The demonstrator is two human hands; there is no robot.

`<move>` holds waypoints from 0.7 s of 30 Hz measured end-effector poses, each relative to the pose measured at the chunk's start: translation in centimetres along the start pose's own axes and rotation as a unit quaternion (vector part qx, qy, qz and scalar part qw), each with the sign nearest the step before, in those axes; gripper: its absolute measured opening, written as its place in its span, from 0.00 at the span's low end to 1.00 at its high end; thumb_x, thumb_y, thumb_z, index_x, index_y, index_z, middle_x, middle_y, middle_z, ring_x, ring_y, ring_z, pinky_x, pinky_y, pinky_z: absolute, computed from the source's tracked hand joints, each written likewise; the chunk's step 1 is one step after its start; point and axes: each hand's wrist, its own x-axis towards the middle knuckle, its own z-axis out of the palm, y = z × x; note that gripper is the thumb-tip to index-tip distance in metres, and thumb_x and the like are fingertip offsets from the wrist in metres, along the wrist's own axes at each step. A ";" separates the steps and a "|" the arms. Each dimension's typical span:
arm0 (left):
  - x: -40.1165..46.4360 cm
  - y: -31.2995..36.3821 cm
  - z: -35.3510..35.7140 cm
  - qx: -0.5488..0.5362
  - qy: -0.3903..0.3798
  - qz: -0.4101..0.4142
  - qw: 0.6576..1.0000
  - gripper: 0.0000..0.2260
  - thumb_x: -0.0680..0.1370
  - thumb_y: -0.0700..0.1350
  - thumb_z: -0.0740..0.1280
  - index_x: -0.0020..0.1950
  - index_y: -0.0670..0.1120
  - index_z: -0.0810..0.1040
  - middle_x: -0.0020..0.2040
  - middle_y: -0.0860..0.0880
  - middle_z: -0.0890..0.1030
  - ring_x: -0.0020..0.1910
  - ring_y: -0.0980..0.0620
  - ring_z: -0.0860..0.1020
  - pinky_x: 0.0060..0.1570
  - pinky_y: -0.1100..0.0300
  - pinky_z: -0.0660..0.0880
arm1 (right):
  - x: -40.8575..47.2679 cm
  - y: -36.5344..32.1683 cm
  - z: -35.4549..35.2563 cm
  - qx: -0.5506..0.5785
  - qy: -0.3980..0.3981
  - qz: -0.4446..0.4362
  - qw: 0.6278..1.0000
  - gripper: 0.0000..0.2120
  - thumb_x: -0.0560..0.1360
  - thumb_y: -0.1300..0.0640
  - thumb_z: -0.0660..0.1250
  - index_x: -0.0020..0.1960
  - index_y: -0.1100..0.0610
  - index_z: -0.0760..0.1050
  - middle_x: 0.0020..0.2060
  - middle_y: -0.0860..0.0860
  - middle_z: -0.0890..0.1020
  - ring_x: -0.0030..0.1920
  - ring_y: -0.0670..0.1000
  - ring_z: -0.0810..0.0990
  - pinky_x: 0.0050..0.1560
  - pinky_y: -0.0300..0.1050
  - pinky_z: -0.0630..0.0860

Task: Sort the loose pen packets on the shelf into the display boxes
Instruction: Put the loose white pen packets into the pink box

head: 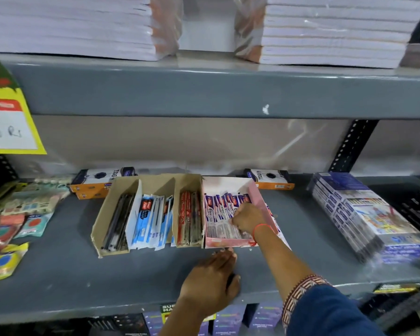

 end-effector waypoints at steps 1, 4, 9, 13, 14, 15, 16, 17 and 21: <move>0.0 0.0 0.0 0.001 0.000 0.001 1.000 0.24 0.79 0.55 0.51 0.74 0.48 0.57 0.75 0.50 0.59 0.72 0.52 0.58 0.66 0.59 0.60 | 0.1 0.1 0.0 0.002 0.000 0.003 1.000 0.10 0.74 0.56 0.66 0.36 0.57 0.71 0.46 0.59 0.84 0.49 0.55 0.82 0.55 0.43 0.75; 0.0 0.0 0.1 0.003 0.004 0.002 1.000 0.24 0.79 0.54 0.51 0.74 0.48 0.57 0.75 0.50 0.59 0.72 0.52 0.59 0.66 0.59 0.59 | -0.1 0.5 -0.5 0.028 0.019 0.016 0.999 0.09 0.74 0.59 0.64 0.34 0.59 0.72 0.39 0.56 0.80 0.46 0.55 0.80 0.51 0.40 0.73; 0.0 0.0 0.2 0.010 0.001 -0.008 1.000 0.23 0.80 0.55 0.50 0.74 0.50 0.57 0.75 0.52 0.58 0.72 0.54 0.58 0.65 0.60 0.60 | -1.6 1.8 -2.3 0.106 0.137 0.013 0.985 0.10 0.75 0.63 0.58 0.48 0.65 0.77 0.50 0.63 0.82 0.48 0.62 0.80 0.47 0.46 0.75; 0.0 0.2 0.0 0.010 0.003 -0.011 1.000 0.23 0.80 0.55 0.51 0.74 0.50 0.57 0.75 0.52 0.58 0.73 0.54 0.57 0.67 0.61 0.58 | -3.4 5.4 -3.9 0.160 0.243 0.091 0.952 0.13 0.76 0.61 0.55 0.55 0.61 0.75 0.55 0.63 0.81 0.54 0.64 0.79 0.49 0.49 0.73; 0.0 0.2 0.0 0.010 0.001 -0.011 1.000 0.23 0.80 0.55 0.51 0.74 0.50 0.57 0.76 0.52 0.58 0.73 0.54 0.56 0.68 0.61 0.56 | -3.8 6.5 -4.0 0.153 0.244 0.114 0.951 0.13 0.76 0.62 0.56 0.56 0.62 0.74 0.56 0.65 0.80 0.55 0.65 0.78 0.50 0.49 0.73; 0.0 0.4 -0.1 0.011 -0.003 -0.009 1.000 0.23 0.80 0.55 0.50 0.74 0.49 0.57 0.76 0.52 0.57 0.73 0.54 0.55 0.69 0.61 0.54 | -4.3 7.6 -3.9 0.132 0.229 0.132 0.955 0.13 0.75 0.63 0.57 0.56 0.64 0.74 0.57 0.66 0.79 0.57 0.65 0.78 0.51 0.50 0.74; 0.0 0.3 0.0 0.013 -0.007 -0.009 1.000 0.23 0.80 0.55 0.50 0.74 0.49 0.56 0.76 0.52 0.56 0.73 0.54 0.54 0.70 0.61 0.53 | -4.7 8.4 -3.7 0.104 0.198 0.143 0.964 0.13 0.75 0.63 0.58 0.57 0.65 0.74 0.58 0.66 0.79 0.58 0.65 0.78 0.54 0.51 0.75; 0.0 0.4 0.0 0.016 -0.010 -0.010 1.000 0.23 0.80 0.55 0.49 0.74 0.50 0.55 0.76 0.52 0.55 0.74 0.55 0.53 0.70 0.61 0.52 | -5.1 9.1 -3.3 0.077 0.164 0.150 0.972 0.14 0.74 0.63 0.59 0.57 0.66 0.74 0.59 0.66 0.79 0.58 0.65 0.78 0.55 0.51 0.75; -0.1 0.4 -0.2 0.014 -0.014 -0.023 1.000 0.23 0.81 0.55 0.49 0.75 0.51 0.54 0.76 0.55 0.54 0.74 0.55 0.52 0.68 0.61 0.57 | -5.5 10.0 -2.0 0.050 0.096 0.152 0.982 0.14 0.73 0.62 0.61 0.57 0.64 0.73 0.58 0.63 0.80 0.57 0.63 0.79 0.54 0.50 0.76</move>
